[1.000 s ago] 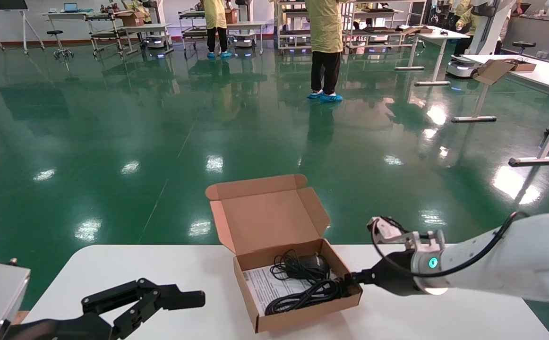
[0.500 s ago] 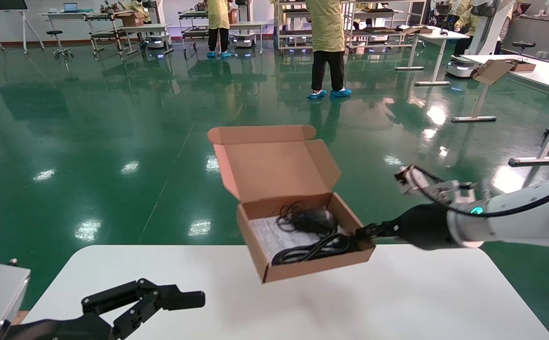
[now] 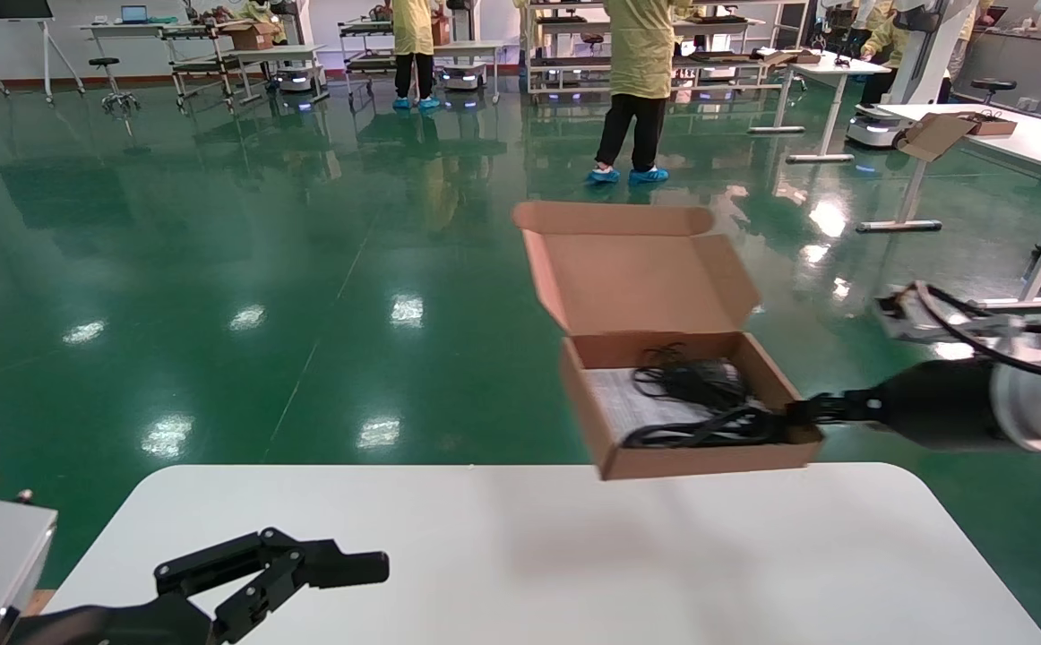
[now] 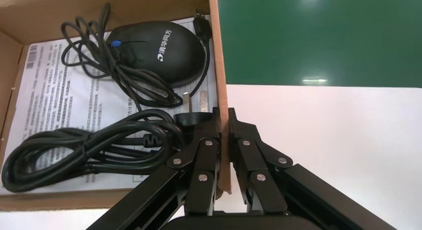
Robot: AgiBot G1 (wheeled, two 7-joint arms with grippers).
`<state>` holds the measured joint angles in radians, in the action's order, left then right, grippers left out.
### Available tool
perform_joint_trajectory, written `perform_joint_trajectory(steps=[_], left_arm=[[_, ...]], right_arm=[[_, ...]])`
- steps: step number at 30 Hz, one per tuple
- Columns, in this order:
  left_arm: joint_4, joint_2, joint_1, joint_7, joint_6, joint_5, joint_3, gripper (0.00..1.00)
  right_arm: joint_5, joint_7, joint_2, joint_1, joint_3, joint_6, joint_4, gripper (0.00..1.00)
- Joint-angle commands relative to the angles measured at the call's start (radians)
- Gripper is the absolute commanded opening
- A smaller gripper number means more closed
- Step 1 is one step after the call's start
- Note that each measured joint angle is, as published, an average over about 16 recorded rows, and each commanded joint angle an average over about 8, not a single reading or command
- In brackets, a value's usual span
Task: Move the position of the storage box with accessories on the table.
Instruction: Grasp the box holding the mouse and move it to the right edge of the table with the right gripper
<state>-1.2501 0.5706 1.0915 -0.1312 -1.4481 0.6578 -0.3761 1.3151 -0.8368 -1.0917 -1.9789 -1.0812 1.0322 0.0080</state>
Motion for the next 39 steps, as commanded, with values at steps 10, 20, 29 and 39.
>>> perform_joint_trajectory(steps=[10,20,29,39], left_arm=[[0.000,0.000,0.000,0.000,0.000,0.000,0.000,1.00],[0.000,0.000,0.000,0.000,0.000,0.000,0.000,1.00],[0.000,0.000,0.000,0.000,0.000,0.000,0.000,1.00],[0.000,0.000,0.000,0.000,0.000,0.000,0.000,1.00]], right_arm=[[0.009,0.047,0.105,-0.002,-0.006,-0.037,-0.023,0.00],[0.002,0.089,0.181,0.031,-0.001,-0.061,-0.026,0.00],[-0.020,0.125,0.233,0.096,0.014,-0.092,-0.027,0.00],[-0.055,0.164,0.270,0.191,0.039,-0.114,-0.024,0.00]])
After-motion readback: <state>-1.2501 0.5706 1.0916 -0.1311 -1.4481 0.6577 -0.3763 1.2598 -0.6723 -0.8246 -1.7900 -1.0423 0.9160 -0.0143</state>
